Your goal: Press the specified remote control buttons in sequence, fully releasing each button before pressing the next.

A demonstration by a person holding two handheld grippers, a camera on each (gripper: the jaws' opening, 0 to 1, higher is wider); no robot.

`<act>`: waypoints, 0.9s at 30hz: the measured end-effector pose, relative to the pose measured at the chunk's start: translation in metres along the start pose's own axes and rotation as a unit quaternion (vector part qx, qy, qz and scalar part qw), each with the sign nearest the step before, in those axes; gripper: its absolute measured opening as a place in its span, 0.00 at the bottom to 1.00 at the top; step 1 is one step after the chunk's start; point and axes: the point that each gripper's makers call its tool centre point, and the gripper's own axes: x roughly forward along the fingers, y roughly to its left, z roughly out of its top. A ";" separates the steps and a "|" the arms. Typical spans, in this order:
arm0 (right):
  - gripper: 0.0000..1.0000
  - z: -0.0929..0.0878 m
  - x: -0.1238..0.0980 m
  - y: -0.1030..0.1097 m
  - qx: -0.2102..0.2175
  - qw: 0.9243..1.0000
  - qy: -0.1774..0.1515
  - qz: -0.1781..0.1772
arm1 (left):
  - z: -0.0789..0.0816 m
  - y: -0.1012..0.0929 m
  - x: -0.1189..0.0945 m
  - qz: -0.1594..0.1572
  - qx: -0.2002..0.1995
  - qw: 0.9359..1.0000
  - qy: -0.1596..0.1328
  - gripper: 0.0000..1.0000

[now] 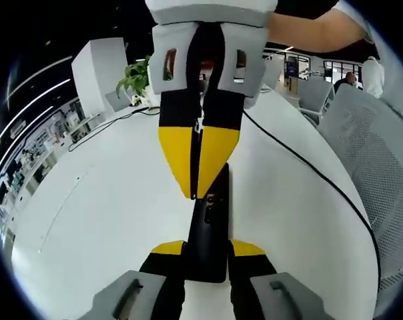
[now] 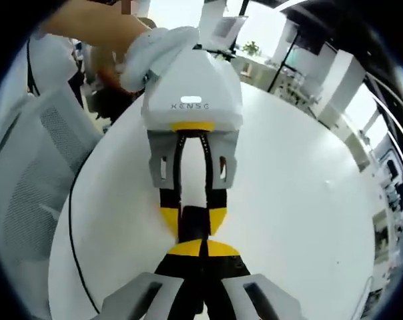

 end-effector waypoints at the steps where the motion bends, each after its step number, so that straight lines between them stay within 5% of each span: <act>1: 0.00 0.000 -0.001 0.001 0.001 1.000 0.001 0.000 | 0.000 0.000 0.000 0.000 -0.001 1.000 0.001 0.23; 27: 0.00 -0.002 -0.018 -0.005 0.004 1.000 -0.007 -0.029 | 0.002 0.001 0.000 0.000 0.000 1.000 0.003 0.23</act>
